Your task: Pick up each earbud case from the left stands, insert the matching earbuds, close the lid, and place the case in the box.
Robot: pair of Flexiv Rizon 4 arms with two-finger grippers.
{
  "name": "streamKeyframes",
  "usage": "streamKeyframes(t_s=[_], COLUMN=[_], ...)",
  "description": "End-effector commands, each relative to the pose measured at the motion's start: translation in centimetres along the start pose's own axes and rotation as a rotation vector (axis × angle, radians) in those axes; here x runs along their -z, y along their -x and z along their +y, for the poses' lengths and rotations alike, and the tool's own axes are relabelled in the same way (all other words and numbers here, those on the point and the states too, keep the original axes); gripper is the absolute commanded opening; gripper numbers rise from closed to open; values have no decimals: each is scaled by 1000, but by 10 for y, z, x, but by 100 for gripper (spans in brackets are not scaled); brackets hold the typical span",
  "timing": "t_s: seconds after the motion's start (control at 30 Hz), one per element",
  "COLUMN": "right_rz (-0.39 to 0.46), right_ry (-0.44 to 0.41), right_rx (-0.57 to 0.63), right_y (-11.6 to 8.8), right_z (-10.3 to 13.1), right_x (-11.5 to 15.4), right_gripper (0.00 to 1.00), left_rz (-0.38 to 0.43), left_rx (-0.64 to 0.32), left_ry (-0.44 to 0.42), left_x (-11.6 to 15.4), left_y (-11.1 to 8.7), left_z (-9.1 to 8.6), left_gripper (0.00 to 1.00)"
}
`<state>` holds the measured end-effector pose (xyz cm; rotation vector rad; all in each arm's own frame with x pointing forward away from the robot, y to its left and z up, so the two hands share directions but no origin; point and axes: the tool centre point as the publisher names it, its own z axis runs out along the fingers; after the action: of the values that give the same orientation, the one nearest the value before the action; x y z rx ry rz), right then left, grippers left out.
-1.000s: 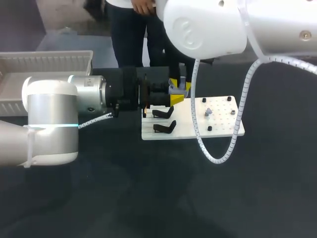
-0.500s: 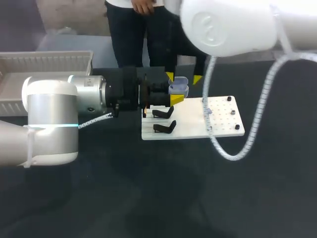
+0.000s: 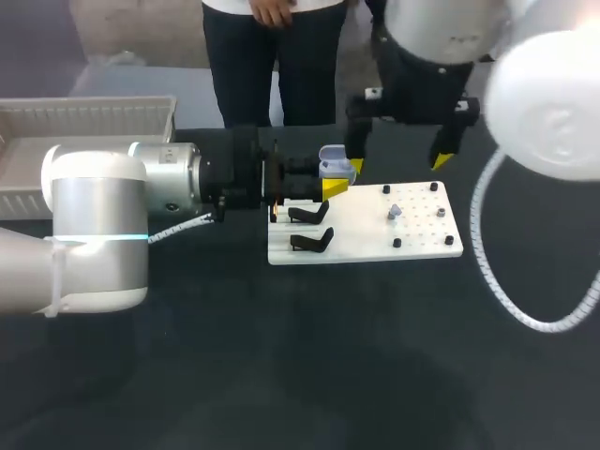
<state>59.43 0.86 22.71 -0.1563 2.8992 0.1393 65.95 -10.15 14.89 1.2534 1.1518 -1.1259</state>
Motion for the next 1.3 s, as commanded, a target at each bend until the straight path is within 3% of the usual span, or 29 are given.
streamKeyframes(t_s=[0.03,0.37,0.5,0.63,0.7,0.73,0.77,1.3], right_rz=[-80,-80,-150,-120,-100,-83,-109,39], right_ry=[55,55,83,97,157,101,141,163], right_rx=[0,0,-74,-159,-214,-208,-246,-425], right_y=[-6,-6,10,31,38,43,47,58], right_z=[-7,-7,-22,-37,-41,-44,-47,-59], right_x=[0,0,-16,-39,-51,-60,-69,-167], right_gripper=[100,100,100,100,100,100,100,100], left_rz=[-4,-4,-4,-4,-4,-4,-4,-4], left_rx=[-4,-4,-4,-4,-4,-4,-4,-4], left_ry=[6,6,6,6,6,6,6,6], left_x=[0,0,0,0,0,0,0,0], left_y=[-1,-1,-1,-1,-1,-1,-1,-1], left_z=[-1,-1,-1,-1,-1,-1,-1,-1], left_gripper=[0,0,0,0,0,0,0,0])
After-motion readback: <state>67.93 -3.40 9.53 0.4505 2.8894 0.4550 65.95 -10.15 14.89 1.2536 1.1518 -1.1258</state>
